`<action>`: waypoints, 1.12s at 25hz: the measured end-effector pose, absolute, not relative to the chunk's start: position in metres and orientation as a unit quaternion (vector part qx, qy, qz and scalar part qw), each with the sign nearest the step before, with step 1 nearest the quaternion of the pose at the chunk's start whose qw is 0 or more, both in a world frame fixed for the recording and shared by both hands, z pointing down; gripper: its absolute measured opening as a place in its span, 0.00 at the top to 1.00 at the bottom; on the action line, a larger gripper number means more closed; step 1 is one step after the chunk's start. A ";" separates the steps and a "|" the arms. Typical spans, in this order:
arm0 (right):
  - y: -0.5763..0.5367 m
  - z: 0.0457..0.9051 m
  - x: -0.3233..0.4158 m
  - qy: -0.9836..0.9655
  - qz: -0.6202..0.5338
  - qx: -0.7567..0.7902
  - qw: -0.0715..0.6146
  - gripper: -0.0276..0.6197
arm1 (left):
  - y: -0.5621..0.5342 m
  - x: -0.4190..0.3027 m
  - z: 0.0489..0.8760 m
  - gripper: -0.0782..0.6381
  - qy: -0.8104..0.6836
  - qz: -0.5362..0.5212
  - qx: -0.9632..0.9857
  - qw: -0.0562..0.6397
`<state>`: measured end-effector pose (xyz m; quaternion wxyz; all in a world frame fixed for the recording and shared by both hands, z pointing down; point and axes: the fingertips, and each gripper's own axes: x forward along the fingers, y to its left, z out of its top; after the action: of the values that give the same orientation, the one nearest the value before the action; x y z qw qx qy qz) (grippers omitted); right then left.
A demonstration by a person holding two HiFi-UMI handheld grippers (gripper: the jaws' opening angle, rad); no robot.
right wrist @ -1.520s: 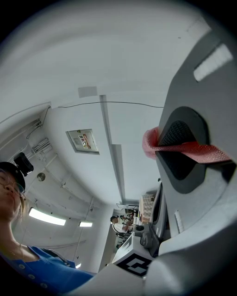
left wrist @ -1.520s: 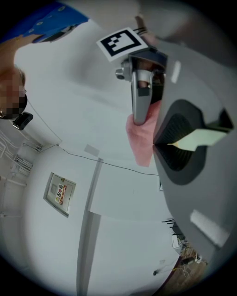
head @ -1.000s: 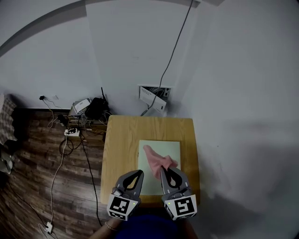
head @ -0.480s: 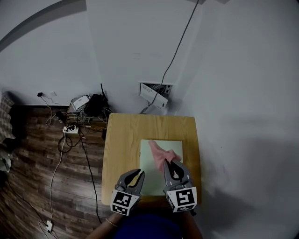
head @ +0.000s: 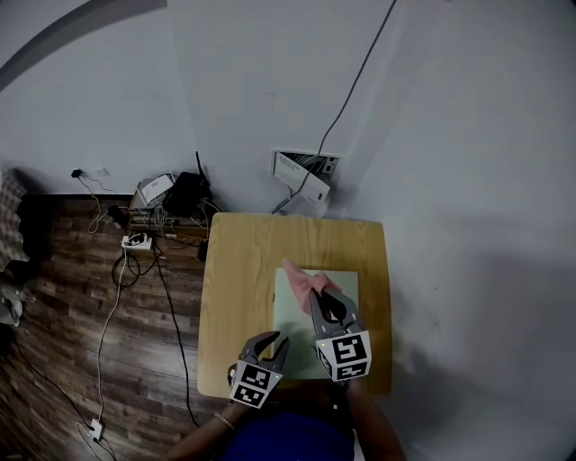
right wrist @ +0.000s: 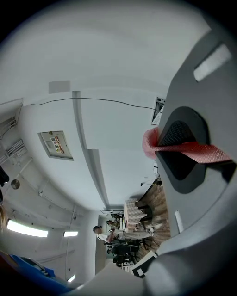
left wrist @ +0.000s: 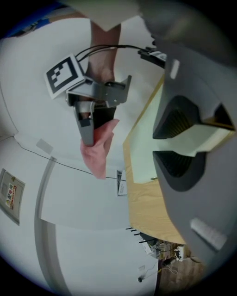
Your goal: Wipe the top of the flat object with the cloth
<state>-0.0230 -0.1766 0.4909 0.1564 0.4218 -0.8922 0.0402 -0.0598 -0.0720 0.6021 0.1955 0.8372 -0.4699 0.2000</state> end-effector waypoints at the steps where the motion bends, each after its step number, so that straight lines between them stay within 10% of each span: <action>1: -0.182 0.499 -0.026 -0.892 0.044 0.419 0.163 0.93 | -0.071 -0.058 0.612 0.78 -0.466 0.210 0.836 0.202; 28: -0.221 0.654 -0.091 -0.876 0.055 0.330 0.349 0.93 | -0.064 -0.052 0.669 0.80 -0.452 0.278 0.826 0.188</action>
<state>-0.0913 -0.2205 0.6538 0.3488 0.3299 -0.8755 0.0547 -0.0523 -0.0641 0.6689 0.1882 0.8264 -0.4523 0.2776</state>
